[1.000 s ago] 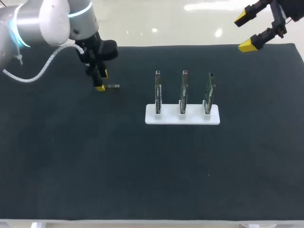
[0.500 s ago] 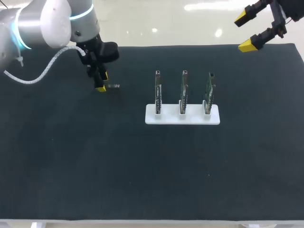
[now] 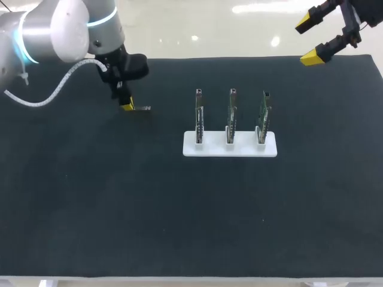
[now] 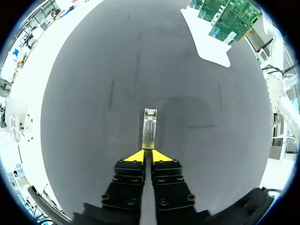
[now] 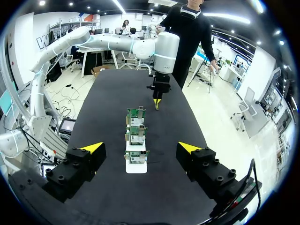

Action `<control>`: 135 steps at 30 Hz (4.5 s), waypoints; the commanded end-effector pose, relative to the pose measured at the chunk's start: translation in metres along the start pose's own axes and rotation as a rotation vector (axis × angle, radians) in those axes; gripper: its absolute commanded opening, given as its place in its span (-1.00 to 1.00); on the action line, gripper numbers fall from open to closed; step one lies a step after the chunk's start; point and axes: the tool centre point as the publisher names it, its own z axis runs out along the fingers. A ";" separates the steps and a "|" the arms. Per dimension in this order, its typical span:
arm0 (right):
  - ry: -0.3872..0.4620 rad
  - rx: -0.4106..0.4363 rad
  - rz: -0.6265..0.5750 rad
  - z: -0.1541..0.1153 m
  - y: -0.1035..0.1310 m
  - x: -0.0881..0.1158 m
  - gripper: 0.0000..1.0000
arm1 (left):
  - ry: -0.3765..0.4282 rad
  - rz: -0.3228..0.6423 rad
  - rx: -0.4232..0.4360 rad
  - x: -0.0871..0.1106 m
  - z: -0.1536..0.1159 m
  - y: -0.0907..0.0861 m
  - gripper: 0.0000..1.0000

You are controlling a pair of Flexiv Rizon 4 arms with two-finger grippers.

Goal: Pick up the optical module with the left hand, and insert it into the network port with the right hand.

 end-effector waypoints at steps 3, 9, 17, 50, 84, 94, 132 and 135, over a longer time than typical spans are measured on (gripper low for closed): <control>-0.002 0.001 -0.001 0.000 0.000 0.000 1.00 | -0.001 -0.003 -0.003 0.001 0.000 0.000 -1.00; -0.002 0.001 -0.001 0.000 0.000 0.000 1.00 | -0.006 0.002 0.004 0.000 -0.008 -0.001 1.00; -0.002 0.001 -0.001 0.000 0.000 0.000 1.00 | -0.009 -0.001 0.006 0.000 -0.011 -0.001 1.00; -0.002 0.001 -0.001 0.000 0.000 0.000 1.00 | 0.010 0.003 -0.009 0.001 0.010 -0.001 -0.87; -0.002 0.001 -0.001 0.000 0.000 0.000 1.00 | -0.755 0.068 -0.030 -0.043 -0.175 -0.071 -1.00; -0.002 0.001 -0.001 0.000 0.000 0.000 1.00 | -1.003 0.068 -0.010 -0.052 -0.236 -0.115 -1.00; -0.002 0.001 -0.001 0.000 0.000 0.000 1.00 | -1.242 -0.155 -0.192 -0.075 -0.269 -0.152 -1.00; -0.002 0.001 -0.001 0.000 0.000 0.000 1.00 | -1.242 -0.155 -0.192 -0.075 -0.269 -0.152 -1.00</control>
